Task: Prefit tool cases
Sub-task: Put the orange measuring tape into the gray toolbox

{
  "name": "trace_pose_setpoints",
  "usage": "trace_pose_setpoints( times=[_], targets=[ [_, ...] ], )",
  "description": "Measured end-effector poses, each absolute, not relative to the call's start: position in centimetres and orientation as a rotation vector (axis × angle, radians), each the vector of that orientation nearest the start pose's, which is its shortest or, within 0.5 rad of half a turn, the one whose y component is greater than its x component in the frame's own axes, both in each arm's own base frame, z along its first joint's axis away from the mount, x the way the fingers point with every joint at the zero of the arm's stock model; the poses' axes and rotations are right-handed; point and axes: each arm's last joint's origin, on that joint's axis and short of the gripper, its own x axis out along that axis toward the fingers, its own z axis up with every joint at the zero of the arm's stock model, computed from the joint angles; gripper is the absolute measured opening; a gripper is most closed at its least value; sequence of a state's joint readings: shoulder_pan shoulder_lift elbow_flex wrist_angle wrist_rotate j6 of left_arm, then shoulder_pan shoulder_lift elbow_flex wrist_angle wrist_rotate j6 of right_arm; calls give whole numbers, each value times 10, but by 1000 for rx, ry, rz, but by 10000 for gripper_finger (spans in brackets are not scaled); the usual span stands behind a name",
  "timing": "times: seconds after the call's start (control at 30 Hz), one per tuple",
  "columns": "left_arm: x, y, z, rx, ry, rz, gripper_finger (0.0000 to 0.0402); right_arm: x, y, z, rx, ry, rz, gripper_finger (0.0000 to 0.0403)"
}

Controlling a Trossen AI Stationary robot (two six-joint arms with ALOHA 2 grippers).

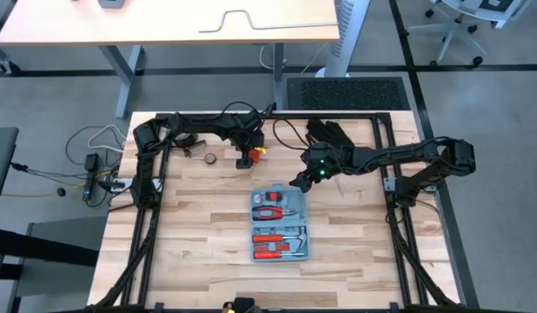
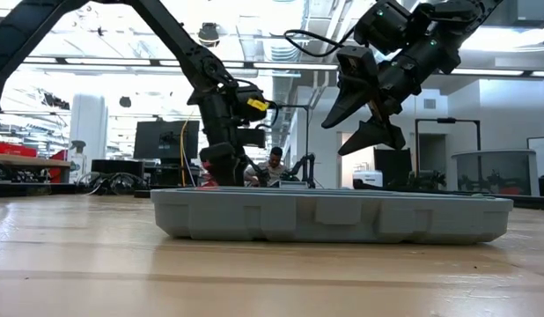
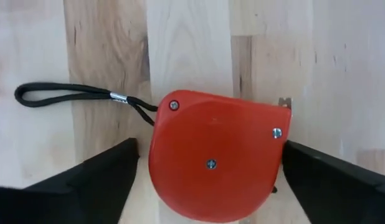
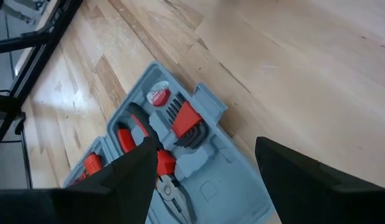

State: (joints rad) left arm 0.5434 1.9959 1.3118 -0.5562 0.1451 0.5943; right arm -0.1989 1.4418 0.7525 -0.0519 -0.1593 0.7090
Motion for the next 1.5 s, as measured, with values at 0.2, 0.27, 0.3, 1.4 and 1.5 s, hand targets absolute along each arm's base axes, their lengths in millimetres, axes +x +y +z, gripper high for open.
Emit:
trace_pose_setpoints(
  times=[0.2,0.27,0.3,1.4,1.5],
  targets=[
    [335,197,144,23,1206,38,278,280,-52,191,808,682,-325,276],
    [335,197,144,3,1210,61,259,279,-53,190,821,674,-354,276],
    [335,197,144,-3,1214,75,259,279,-53,191,824,668,-369,276],
    [372,84,206,-89,1041,109,259,213,-56,177,876,589,-509,276],
    [384,66,218,-119,968,105,259,201,-49,177,880,568,-486,276]
  ],
)
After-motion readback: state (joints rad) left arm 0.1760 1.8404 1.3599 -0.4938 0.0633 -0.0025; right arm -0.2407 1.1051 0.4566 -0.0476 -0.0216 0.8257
